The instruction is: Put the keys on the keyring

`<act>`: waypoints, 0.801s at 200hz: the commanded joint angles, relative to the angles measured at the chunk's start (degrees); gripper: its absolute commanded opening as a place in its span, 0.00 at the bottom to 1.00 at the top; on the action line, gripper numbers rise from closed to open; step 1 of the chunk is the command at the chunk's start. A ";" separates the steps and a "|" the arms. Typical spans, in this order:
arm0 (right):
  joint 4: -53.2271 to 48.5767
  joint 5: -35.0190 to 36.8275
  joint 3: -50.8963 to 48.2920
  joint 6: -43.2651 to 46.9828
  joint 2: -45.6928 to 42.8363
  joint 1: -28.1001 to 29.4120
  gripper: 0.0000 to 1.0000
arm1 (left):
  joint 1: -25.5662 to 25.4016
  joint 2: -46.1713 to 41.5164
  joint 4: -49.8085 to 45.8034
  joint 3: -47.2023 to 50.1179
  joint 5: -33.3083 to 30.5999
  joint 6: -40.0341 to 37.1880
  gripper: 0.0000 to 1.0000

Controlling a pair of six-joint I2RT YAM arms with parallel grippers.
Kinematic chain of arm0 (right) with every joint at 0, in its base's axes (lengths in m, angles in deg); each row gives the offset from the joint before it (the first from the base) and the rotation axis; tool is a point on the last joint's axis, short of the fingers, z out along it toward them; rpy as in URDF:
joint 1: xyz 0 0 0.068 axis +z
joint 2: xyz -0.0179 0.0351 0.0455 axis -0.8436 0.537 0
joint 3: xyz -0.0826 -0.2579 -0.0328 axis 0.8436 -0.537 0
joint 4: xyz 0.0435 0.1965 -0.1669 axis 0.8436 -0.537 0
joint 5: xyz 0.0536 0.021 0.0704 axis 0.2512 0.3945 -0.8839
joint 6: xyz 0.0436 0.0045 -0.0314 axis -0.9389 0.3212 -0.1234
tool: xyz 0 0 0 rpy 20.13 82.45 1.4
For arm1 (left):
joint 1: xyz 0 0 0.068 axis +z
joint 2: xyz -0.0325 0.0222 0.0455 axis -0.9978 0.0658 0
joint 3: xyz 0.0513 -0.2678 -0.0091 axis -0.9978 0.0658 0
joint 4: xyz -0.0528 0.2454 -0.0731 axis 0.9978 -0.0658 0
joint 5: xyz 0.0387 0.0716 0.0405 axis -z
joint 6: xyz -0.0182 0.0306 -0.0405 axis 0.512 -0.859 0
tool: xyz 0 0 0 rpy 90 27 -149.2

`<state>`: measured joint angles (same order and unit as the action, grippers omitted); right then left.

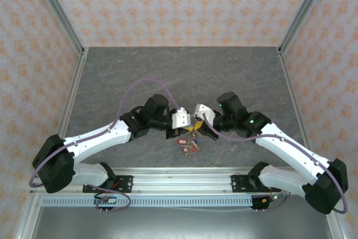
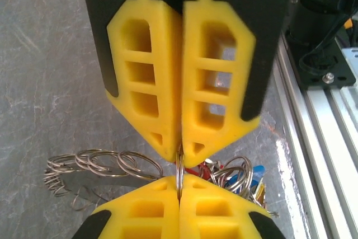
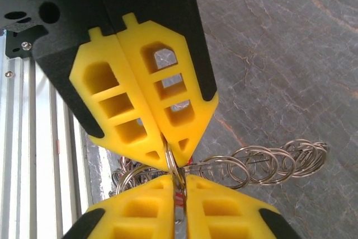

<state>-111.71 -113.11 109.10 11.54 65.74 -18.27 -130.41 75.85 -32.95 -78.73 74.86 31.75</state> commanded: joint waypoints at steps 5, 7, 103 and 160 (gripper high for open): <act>7.74 -2.62 -4.33 -1.38 -3.83 -0.83 0.14 | 0.77 -2.06 6.19 2.04 3.10 4.16 0.00; 8.15 -2.96 -4.60 -1.59 -3.96 -0.99 0.14 | 0.77 -2.17 6.32 2.12 3.32 4.28 0.00; 16.94 -9.82 -9.87 -4.94 -5.22 -4.25 0.19 | 0.95 -2.14 8.55 2.10 6.38 6.11 0.00; 11.70 -9.12 -8.23 -0.89 -6.83 -4.81 0.21 | 1.05 -2.48 8.59 2.17 4.76 6.39 0.00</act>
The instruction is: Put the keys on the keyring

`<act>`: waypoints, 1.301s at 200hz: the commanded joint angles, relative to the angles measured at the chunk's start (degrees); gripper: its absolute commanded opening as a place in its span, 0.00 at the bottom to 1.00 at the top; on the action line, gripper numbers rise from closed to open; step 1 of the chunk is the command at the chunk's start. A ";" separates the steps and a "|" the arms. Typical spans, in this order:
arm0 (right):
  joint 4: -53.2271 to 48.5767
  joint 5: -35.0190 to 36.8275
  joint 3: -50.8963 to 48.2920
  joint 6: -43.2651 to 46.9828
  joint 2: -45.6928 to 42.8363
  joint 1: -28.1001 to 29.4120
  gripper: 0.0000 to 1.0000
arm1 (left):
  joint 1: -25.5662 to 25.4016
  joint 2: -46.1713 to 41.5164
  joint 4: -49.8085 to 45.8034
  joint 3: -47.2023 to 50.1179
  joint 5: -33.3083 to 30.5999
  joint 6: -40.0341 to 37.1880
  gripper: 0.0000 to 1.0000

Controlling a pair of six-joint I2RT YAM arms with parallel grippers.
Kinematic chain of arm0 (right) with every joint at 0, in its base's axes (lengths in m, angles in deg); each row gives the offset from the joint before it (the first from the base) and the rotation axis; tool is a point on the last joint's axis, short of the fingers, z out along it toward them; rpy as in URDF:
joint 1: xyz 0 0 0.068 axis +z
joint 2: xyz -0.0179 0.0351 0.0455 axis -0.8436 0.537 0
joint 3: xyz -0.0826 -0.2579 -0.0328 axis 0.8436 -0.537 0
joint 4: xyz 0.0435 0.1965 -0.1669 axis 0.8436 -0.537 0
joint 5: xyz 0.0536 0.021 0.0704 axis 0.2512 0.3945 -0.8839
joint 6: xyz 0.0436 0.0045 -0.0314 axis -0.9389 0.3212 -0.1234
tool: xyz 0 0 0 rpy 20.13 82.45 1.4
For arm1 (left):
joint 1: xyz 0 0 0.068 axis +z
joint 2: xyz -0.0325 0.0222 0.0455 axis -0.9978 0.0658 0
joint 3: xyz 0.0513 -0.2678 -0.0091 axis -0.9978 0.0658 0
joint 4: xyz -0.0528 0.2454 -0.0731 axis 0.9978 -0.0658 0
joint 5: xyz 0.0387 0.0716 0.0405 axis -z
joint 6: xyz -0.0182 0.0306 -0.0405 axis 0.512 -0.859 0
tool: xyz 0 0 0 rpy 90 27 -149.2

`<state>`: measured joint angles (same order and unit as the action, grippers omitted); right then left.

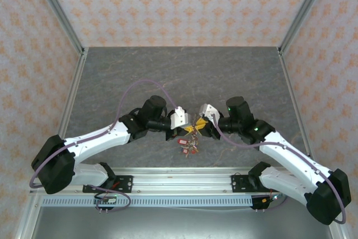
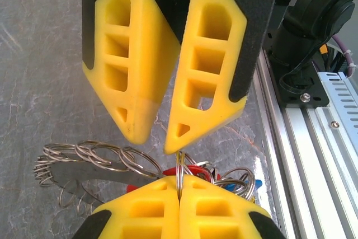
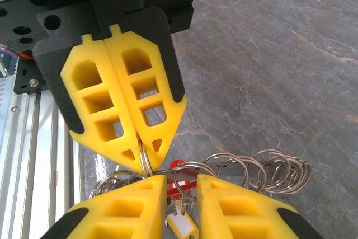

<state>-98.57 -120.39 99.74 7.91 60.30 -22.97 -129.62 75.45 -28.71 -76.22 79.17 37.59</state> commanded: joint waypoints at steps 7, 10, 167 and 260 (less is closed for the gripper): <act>-1.32 -1.01 1.13 2.87 -1.89 -0.18 0.22 | 0.31 -2.03 4.17 -0.37 0.18 0.54 0.00; -1.25 -0.84 1.15 2.90 -2.11 -0.17 0.22 | 0.26 -2.14 4.17 -0.35 0.10 0.54 0.00; 3.08 -5.60 1.34 2.84 2.68 -0.18 0.16 | 0.24 -2.41 3.07 -1.54 2.48 0.27 0.00; -0.81 -3.79 2.11 4.18 3.58 -0.17 0.17 | 0.26 -3.96 3.70 -1.10 1.07 0.18 0.00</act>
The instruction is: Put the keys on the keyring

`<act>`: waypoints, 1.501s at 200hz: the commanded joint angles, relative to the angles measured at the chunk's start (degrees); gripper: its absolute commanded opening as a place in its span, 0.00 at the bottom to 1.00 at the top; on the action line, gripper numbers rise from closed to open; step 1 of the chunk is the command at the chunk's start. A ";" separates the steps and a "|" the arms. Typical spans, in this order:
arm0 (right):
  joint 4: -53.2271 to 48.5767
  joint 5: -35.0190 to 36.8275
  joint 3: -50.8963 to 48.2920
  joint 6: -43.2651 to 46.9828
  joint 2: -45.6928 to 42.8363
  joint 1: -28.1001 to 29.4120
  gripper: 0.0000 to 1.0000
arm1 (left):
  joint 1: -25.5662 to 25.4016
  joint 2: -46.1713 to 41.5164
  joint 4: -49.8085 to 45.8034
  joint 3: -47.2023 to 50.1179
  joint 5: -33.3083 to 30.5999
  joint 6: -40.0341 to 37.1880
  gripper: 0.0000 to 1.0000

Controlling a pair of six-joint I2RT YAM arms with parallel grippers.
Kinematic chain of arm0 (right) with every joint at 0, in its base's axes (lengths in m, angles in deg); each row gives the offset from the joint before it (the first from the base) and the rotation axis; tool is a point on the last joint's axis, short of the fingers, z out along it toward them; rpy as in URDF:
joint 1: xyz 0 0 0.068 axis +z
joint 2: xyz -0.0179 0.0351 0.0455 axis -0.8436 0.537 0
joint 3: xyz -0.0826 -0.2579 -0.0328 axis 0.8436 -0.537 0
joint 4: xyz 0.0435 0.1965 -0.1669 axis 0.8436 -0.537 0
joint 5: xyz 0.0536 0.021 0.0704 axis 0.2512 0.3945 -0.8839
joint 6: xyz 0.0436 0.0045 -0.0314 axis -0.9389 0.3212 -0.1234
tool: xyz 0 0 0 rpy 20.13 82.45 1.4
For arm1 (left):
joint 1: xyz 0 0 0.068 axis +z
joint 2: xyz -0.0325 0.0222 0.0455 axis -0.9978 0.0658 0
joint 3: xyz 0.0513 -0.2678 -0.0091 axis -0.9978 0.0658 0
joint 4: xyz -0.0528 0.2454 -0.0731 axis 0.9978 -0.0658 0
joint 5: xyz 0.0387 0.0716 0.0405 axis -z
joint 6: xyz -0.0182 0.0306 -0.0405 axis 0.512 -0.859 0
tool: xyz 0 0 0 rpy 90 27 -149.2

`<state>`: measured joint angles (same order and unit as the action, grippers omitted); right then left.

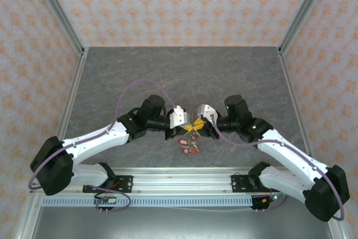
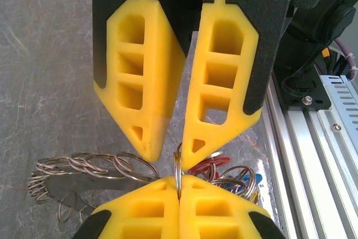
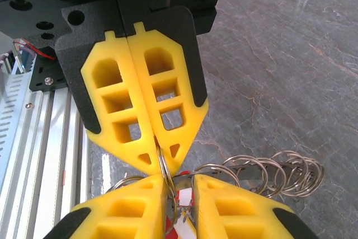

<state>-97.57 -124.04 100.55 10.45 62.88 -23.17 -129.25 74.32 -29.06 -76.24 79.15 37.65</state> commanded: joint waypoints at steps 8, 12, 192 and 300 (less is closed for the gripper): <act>-1.85 -0.63 1.48 1.37 1.38 0.02 0.15 | -0.08 -3.12 4.53 -0.82 0.67 0.34 0.00; -1.76 -1.02 1.57 1.14 1.51 0.03 0.14 | -0.06 -3.28 4.73 -0.64 0.49 0.38 0.00; -21.88 7.84 19.41 4.49 6.37 5.80 0.01 | -0.57 -0.48 -4.52 -3.46 -2.40 -4.97 0.09; -14.45 6.59 9.99 0.86 1.62 3.88 0.17 | -0.37 -2.74 6.15 0.52 0.41 1.04 0.00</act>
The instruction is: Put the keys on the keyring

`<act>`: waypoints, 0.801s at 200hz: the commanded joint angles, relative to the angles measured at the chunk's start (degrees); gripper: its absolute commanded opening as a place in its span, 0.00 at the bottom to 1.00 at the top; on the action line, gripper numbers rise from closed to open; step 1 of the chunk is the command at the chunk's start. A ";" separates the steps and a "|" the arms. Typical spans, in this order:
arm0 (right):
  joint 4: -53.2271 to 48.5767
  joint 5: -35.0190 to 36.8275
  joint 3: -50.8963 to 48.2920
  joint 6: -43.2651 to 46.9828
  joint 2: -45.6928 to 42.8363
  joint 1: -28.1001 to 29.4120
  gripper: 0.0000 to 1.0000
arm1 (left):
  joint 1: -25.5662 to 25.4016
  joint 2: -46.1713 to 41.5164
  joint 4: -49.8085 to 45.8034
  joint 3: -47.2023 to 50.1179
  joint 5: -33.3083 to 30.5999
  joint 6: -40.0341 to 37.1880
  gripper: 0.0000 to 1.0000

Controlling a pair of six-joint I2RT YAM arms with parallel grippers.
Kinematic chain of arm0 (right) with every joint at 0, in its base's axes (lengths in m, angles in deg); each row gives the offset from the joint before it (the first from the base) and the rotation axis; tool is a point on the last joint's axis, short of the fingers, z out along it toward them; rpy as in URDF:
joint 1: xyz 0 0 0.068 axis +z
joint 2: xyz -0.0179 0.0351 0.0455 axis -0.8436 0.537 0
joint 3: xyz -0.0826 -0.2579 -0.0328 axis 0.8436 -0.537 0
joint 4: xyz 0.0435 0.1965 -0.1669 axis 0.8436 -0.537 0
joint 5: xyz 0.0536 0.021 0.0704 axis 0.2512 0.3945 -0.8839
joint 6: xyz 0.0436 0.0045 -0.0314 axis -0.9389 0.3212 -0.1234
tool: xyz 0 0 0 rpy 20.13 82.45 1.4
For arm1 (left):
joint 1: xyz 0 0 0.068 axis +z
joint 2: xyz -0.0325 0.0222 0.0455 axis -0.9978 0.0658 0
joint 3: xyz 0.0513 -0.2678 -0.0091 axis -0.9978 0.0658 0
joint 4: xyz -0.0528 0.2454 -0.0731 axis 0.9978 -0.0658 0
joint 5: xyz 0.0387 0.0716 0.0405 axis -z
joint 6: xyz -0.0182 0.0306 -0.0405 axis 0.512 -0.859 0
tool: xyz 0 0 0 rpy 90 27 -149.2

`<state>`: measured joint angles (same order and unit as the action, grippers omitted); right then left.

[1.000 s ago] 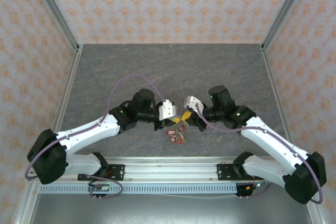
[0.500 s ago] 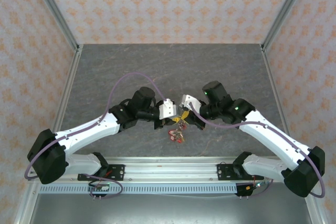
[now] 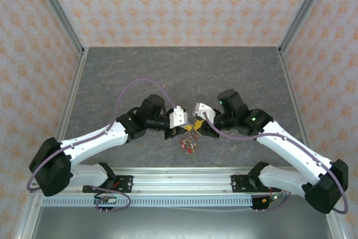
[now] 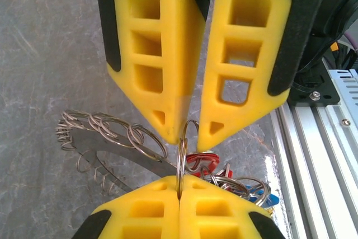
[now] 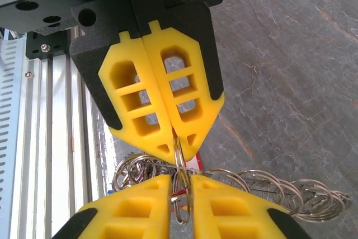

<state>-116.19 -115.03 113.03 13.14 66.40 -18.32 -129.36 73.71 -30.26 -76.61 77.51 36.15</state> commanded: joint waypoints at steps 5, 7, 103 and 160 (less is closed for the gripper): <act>4.95 -2.75 -3.06 -2.47 -2.10 -1.28 0.17 | -0.27 -2.14 7.78 1.07 2.22 2.80 0.00; 5.32 -2.84 -3.21 -2.68 -2.17 -1.31 0.17 | -0.26 -2.12 7.98 1.17 2.23 2.91 0.00; 9.94 -2.73 -7.81 -5.09 -3.33 -3.73 0.11 | -0.24 -2.65 9.02 1.06 2.64 3.78 0.00; 9.48 -1.56 -10.32 -6.23 -3.72 -4.21 0.13 | -0.28 -1.77 10.92 1.57 2.24 4.46 0.00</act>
<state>-106.68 -119.14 104.44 7.72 63.25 -21.86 -129.36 73.60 -26.00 -75.13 78.49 39.25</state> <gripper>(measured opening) 0.122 0.040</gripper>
